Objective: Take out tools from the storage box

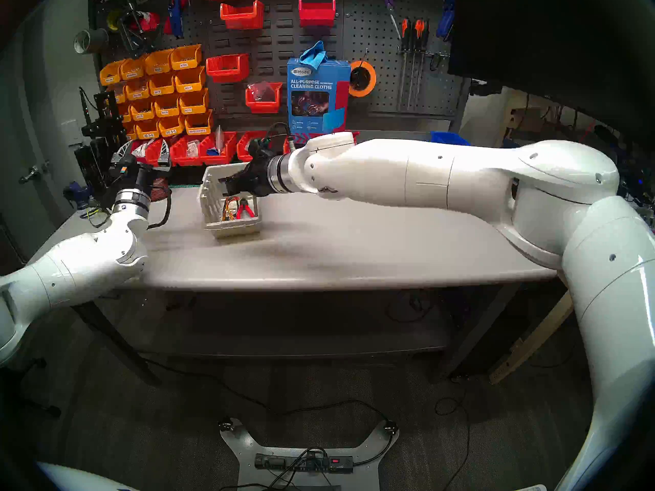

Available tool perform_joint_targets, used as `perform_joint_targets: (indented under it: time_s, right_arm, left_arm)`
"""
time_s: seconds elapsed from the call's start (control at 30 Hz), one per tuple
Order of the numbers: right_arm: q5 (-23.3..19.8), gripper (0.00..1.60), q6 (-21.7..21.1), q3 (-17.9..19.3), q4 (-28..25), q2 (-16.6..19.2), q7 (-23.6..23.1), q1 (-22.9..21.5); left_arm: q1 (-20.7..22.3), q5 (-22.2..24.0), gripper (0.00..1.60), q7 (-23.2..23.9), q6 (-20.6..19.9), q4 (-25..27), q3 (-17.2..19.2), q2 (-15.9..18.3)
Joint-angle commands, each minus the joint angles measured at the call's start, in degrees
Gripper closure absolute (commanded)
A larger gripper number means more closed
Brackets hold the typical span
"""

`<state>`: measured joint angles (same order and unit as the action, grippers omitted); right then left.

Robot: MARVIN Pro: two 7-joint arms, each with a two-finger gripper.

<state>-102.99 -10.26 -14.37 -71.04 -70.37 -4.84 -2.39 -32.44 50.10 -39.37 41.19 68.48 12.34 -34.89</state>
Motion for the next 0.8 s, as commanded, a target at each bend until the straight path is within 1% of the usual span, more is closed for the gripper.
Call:
perform_joint_targets:
  time_s: [0.0,0.13,0.33,0.47,0.5,0.57,0.67,0.77]
  right_arm:
    - [1.3,0.00,0.0,-1.1,2.3,-3.0,0.7,0.8]
    - [2.0,0.00,-0.1,-1.9,3.3,-4.1,1.3,1.2]
    - [4.2,0.00,-0.1,-3.6,4.1,-5.6,2.7,1.3]
    - [6.5,0.00,-0.1,-5.1,4.2,-6.2,3.9,0.6]
    - [6.5,0.00,-0.1,-5.1,4.2,-6.2,3.9,0.6]
    - [8.6,0.00,0.3,-6.3,4.7,-7.0,5.4,0.1]
    - [9.4,0.00,0.5,-6.6,5.5,-7.4,6.5,0.0]
    - [8.9,0.00,0.7,-6.0,6.2,-7.1,7.1,0.0]
  left_arm:
    - [0.7,0.1,0.00,-0.1,0.1,-0.2,0.5,0.0]
    - [0.7,0.1,0.00,-0.1,0.1,-0.1,0.5,0.0]
    - [0.7,0.1,0.00,-0.1,0.1,-0.1,0.5,0.0]
    - [0.7,0.1,0.00,-0.1,0.1,-0.1,0.6,0.0]
    - [0.7,0.1,0.00,-0.1,0.1,-0.1,0.6,0.0]
    - [0.7,0.1,0.00,-0.1,0.1,-0.1,0.6,0.0]
    - [0.7,0.1,0.00,-0.1,0.1,-0.1,0.6,0.0]
    - [0.7,0.1,0.00,-0.1,0.1,-0.2,0.6,0.0]
